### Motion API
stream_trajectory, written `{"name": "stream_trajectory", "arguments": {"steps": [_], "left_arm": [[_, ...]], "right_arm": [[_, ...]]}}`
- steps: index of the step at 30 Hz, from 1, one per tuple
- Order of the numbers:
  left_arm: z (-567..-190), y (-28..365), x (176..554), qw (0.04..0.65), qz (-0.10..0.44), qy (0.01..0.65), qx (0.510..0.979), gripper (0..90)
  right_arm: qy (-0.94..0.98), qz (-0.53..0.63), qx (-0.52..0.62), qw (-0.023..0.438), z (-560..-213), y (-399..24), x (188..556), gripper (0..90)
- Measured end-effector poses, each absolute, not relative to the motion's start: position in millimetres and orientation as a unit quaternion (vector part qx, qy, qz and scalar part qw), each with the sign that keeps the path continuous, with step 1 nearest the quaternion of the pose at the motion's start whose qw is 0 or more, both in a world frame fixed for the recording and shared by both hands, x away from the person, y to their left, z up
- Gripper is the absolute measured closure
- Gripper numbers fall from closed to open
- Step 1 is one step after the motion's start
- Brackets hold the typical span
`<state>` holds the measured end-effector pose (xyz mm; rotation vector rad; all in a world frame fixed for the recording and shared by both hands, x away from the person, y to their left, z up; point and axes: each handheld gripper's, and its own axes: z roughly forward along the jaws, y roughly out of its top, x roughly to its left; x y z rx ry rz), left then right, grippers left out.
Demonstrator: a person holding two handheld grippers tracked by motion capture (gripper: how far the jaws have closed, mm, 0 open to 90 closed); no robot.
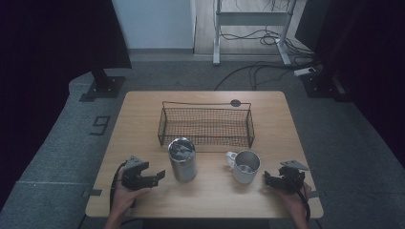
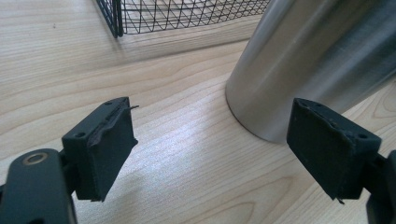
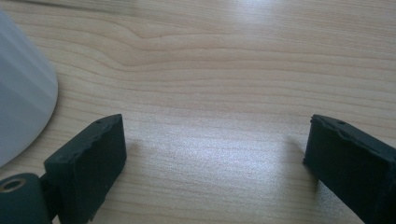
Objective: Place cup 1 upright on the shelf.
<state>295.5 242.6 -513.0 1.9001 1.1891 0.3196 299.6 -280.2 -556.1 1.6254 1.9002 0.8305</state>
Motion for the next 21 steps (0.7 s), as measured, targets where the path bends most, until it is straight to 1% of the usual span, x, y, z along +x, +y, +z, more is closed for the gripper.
{"name": "stream_trajectory", "arguments": {"steps": [4, 10, 21], "left_arm": [[-509.5, 243.9, 293.7, 0.431, 0.133, 0.472, 0.757, 15.2], [-499.9, 247.5, 289.8, 0.459, 0.131, 0.465, 0.745, 15.1], [-491.9, 242.0, 284.4, 0.474, 0.128, 0.443, 0.750, 14.4]], "right_arm": [[0.697, 0.306, 0.598, 0.251, -556.2, -280.3, 299.6, 5.5], [0.690, 0.302, 0.607, 0.254, -556.1, -281.5, 299.0, 5.4], [0.686, 0.300, 0.611, 0.257, -556.1, -282.2, 299.0, 5.5]]}}
